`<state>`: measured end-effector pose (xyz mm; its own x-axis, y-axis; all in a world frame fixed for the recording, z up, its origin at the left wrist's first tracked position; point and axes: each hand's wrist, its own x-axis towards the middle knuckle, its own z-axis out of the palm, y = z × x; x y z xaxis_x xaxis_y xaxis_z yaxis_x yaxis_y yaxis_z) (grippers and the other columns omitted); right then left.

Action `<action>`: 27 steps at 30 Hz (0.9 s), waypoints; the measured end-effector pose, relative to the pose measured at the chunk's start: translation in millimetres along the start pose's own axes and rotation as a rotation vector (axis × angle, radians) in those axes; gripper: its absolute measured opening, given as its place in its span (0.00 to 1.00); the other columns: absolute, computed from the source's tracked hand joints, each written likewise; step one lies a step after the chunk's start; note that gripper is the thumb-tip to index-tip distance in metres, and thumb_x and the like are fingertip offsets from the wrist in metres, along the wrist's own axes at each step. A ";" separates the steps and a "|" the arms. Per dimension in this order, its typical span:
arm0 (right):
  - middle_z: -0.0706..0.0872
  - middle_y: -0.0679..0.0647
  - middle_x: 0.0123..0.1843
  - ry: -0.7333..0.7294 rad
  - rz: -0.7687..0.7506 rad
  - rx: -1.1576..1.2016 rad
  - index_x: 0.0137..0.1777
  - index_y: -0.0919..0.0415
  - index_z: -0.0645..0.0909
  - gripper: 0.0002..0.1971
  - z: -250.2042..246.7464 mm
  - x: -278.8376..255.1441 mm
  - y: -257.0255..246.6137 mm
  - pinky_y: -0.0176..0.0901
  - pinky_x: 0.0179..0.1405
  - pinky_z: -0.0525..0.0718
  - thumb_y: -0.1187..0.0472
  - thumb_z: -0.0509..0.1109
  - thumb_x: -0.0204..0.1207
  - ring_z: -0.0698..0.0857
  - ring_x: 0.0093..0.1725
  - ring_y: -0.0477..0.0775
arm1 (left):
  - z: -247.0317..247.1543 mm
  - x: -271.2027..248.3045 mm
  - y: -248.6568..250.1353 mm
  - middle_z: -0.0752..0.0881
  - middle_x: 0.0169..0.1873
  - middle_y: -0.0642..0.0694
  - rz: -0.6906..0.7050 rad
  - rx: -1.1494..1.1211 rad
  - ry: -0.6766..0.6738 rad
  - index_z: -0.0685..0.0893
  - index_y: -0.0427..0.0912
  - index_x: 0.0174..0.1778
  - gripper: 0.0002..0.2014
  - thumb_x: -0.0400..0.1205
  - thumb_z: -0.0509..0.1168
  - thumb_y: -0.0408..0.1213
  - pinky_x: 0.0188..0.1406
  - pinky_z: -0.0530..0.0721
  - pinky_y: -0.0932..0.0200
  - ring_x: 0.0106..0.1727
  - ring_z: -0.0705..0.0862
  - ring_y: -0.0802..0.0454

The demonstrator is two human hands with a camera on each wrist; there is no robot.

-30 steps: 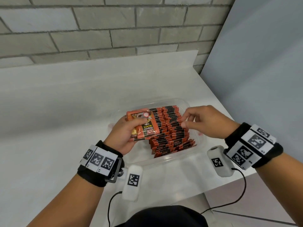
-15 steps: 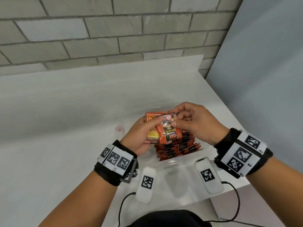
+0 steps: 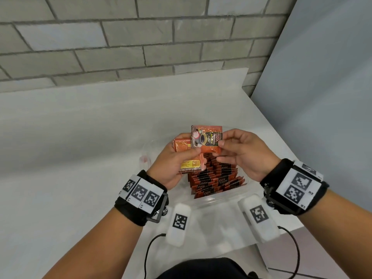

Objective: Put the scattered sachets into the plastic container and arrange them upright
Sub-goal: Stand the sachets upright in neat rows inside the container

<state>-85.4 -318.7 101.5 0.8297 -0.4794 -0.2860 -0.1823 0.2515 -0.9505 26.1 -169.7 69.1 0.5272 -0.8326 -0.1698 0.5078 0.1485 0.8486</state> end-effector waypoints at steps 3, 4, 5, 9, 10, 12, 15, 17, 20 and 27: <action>0.89 0.55 0.35 0.010 -0.076 -0.187 0.44 0.61 0.79 0.06 -12.4 3.2 -5.0 0.36 0.30 0.85 0.72 0.68 0.77 0.88 0.35 0.51 | -1.3 -0.1 -1.1 0.88 0.46 0.39 -0.047 0.058 -0.002 0.82 0.41 0.56 0.16 0.72 0.69 0.30 0.38 0.87 0.54 0.42 0.88 0.45; 0.89 0.53 0.35 0.024 -0.117 -0.295 0.44 0.59 0.79 0.07 -18.7 3.8 -7.8 0.36 0.32 0.84 0.72 0.68 0.77 0.87 0.36 0.50 | -3.0 0.0 -0.6 0.88 0.46 0.39 -0.059 0.050 0.014 0.83 0.42 0.56 0.16 0.71 0.70 0.32 0.37 0.88 0.54 0.41 0.88 0.45; 0.89 0.50 0.35 0.031 -0.160 -0.428 0.44 0.57 0.79 0.08 -25.8 4.0 -11.0 0.36 0.35 0.83 0.71 0.68 0.78 0.86 0.38 0.49 | -5.2 0.0 0.4 0.88 0.45 0.40 -0.065 0.035 0.033 0.83 0.42 0.56 0.16 0.71 0.70 0.33 0.37 0.88 0.54 0.40 0.88 0.45; 0.90 0.48 0.45 -0.100 -0.255 -0.966 0.46 0.44 0.81 0.11 -50.1 -1.8 -17.3 0.50 0.56 0.84 0.65 0.68 0.80 0.88 0.49 0.49 | -15.0 -0.4 3.0 0.87 0.51 0.36 -0.079 0.005 0.093 0.84 0.43 0.57 0.17 0.72 0.70 0.35 0.43 0.87 0.50 0.47 0.86 0.41; 0.90 0.46 0.46 -0.143 -0.252 -1.070 0.46 0.40 0.80 0.13 -53.0 -5.1 -17.0 0.53 0.55 0.84 0.63 0.67 0.80 0.88 0.49 0.49 | -16.1 -0.4 3.6 0.87 0.52 0.35 -0.081 -0.001 0.100 0.84 0.43 0.58 0.17 0.72 0.70 0.35 0.45 0.87 0.50 0.49 0.86 0.40; 0.89 0.43 0.46 -0.208 -0.240 -1.176 0.46 0.38 0.80 0.14 -55.0 -10.1 -13.8 0.52 0.50 0.85 0.63 0.67 0.81 0.88 0.48 0.48 | -17.3 -0.1 4.9 0.88 0.52 0.36 -0.082 -0.007 0.104 0.84 0.43 0.58 0.17 0.73 0.70 0.34 0.45 0.87 0.49 0.48 0.87 0.41; 0.86 0.34 0.42 -0.282 -0.222 -1.200 0.51 0.48 0.84 0.10 -53.7 -13.9 -9.2 0.33 0.45 0.81 0.65 0.66 0.81 0.84 0.44 0.35 | -17.2 1.5 6.5 0.89 0.49 0.39 -0.077 -0.005 0.096 0.83 0.42 0.59 0.15 0.76 0.68 0.32 0.40 0.88 0.52 0.42 0.89 0.45; 0.85 0.33 0.41 -0.312 -0.208 -1.214 0.52 0.51 0.85 0.09 -53.3 -13.9 -5.1 0.26 0.43 0.77 0.65 0.66 0.81 0.82 0.42 0.33 | -16.8 2.2 7.2 0.89 0.49 0.39 -0.073 -0.002 0.098 0.83 0.41 0.60 0.15 0.77 0.67 0.31 0.39 0.89 0.54 0.42 0.89 0.46; 0.88 0.41 0.44 -0.371 -0.165 -1.264 0.52 0.50 0.84 0.10 -54.0 -13.1 0.9 0.32 0.44 0.80 0.65 0.64 0.82 0.84 0.43 0.40 | -15.2 3.3 8.0 0.90 0.47 0.41 -0.072 0.003 0.101 0.82 0.41 0.60 0.15 0.77 0.66 0.30 0.37 0.89 0.55 0.42 0.89 0.46; 0.85 0.41 0.47 -0.445 -0.108 -1.430 0.50 0.51 0.88 0.08 -45.6 -13.2 11.2 0.34 0.50 0.77 0.63 0.69 0.78 0.82 0.47 0.43 | -13.1 3.9 9.5 0.90 0.43 0.43 -0.070 0.024 0.100 0.82 0.40 0.60 0.12 0.81 0.63 0.29 0.35 0.89 0.56 0.40 0.90 0.48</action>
<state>-122.4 -347.9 89.2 0.9128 -0.0875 -0.3989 -0.2407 -0.9043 -0.3524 42.0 -164.6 70.0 0.5566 -0.7831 -0.2774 0.5303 0.0779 0.8442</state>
